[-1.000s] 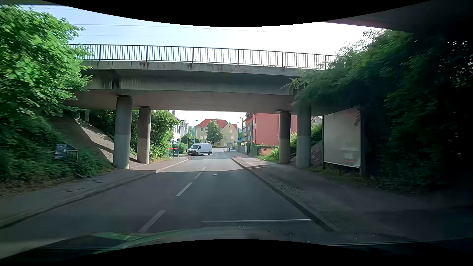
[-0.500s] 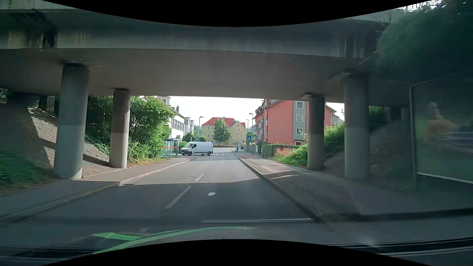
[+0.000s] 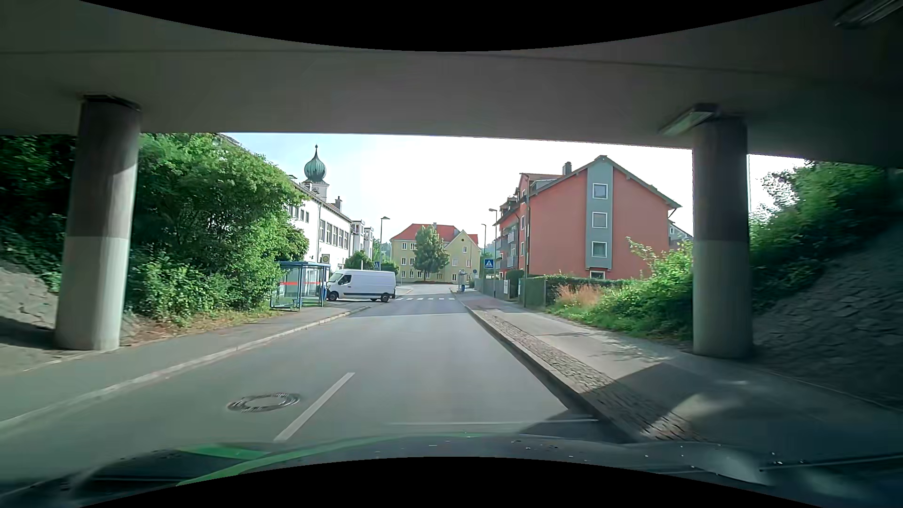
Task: Follow the waypoints while adhering to traffic rules and regulations
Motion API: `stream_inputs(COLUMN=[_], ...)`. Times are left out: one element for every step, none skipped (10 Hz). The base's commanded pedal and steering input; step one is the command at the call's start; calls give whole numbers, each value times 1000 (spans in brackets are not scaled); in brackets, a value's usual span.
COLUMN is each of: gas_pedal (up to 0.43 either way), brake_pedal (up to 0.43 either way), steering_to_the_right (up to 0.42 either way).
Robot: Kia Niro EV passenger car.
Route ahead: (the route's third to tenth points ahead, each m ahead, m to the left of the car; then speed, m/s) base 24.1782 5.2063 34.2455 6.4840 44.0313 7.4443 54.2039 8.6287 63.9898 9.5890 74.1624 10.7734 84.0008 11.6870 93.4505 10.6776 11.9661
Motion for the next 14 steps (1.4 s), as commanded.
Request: stream_inputs(gas_pedal=[59,47,47,47,39,20,20,20,20,20,20,20,20,20], brake_pedal=[0,0,0,0,0,0,0,0,0,0,0,0,0,0], steering_to_the_right=[-12,-12,-12,-10,-9,-7,-4,-3,-3,-3,-2,-1,-1,-1])
